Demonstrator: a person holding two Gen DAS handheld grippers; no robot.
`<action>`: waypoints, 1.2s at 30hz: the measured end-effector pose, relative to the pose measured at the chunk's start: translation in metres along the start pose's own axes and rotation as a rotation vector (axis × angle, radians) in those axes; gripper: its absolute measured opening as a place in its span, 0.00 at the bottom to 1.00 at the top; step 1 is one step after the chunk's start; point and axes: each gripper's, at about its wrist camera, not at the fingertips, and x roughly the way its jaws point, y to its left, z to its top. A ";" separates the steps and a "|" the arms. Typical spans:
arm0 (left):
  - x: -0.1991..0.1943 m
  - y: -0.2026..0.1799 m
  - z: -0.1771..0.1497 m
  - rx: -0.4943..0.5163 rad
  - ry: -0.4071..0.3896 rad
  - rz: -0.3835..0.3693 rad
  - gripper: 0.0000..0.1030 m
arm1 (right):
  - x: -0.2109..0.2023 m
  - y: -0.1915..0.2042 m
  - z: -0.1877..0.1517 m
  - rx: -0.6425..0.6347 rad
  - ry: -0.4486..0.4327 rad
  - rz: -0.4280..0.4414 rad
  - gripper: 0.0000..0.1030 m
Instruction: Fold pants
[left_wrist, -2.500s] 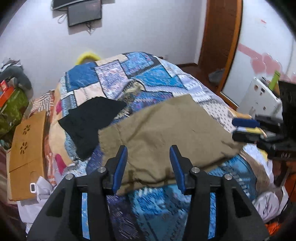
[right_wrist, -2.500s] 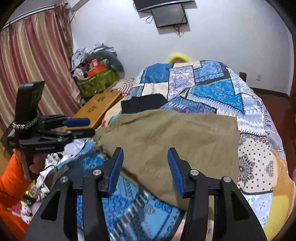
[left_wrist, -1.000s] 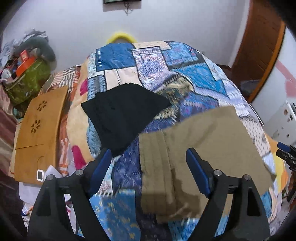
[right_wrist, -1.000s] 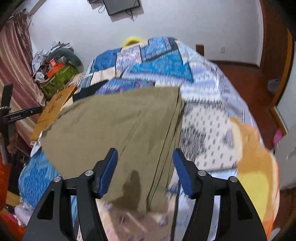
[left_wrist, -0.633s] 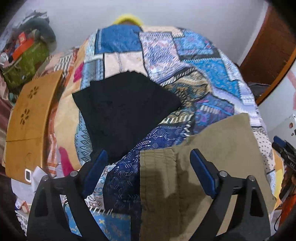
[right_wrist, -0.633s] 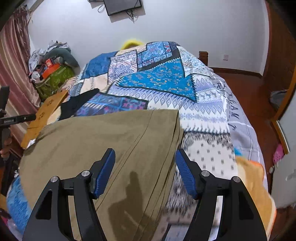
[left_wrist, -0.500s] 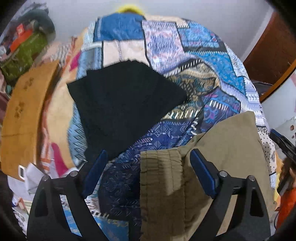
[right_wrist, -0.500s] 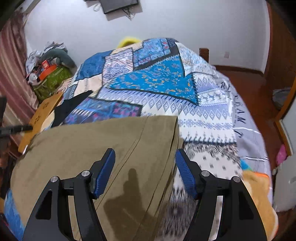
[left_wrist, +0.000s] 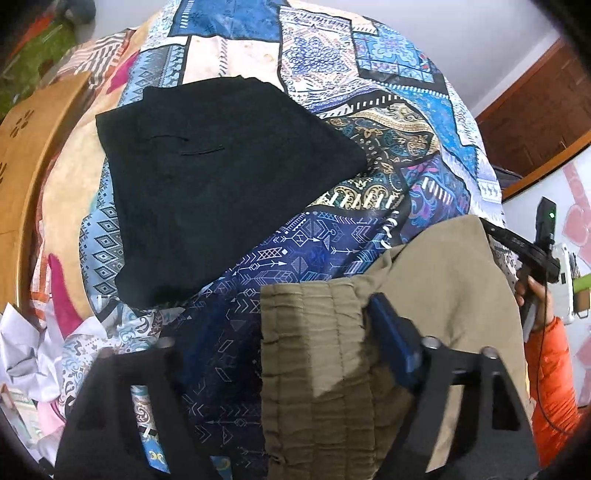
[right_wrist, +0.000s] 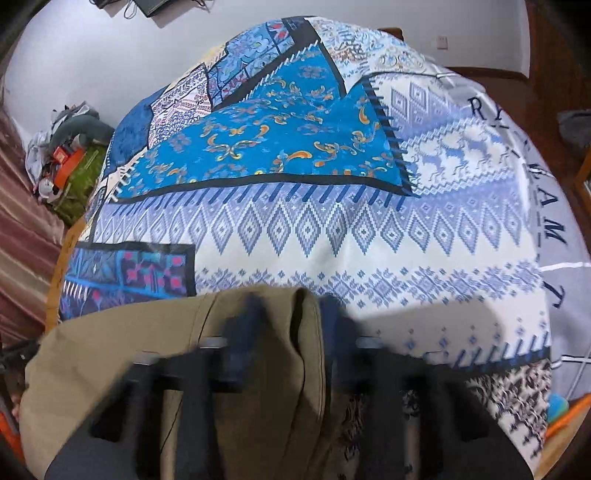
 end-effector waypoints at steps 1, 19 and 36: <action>-0.001 -0.001 -0.001 0.010 -0.004 0.020 0.73 | 0.001 0.004 -0.002 -0.040 -0.004 -0.039 0.13; -0.068 -0.036 0.001 0.142 -0.184 0.172 0.86 | -0.076 0.075 -0.011 -0.270 -0.072 -0.110 0.22; -0.044 -0.073 -0.018 0.265 -0.133 0.123 0.90 | -0.058 0.197 -0.075 -0.403 0.064 0.139 0.79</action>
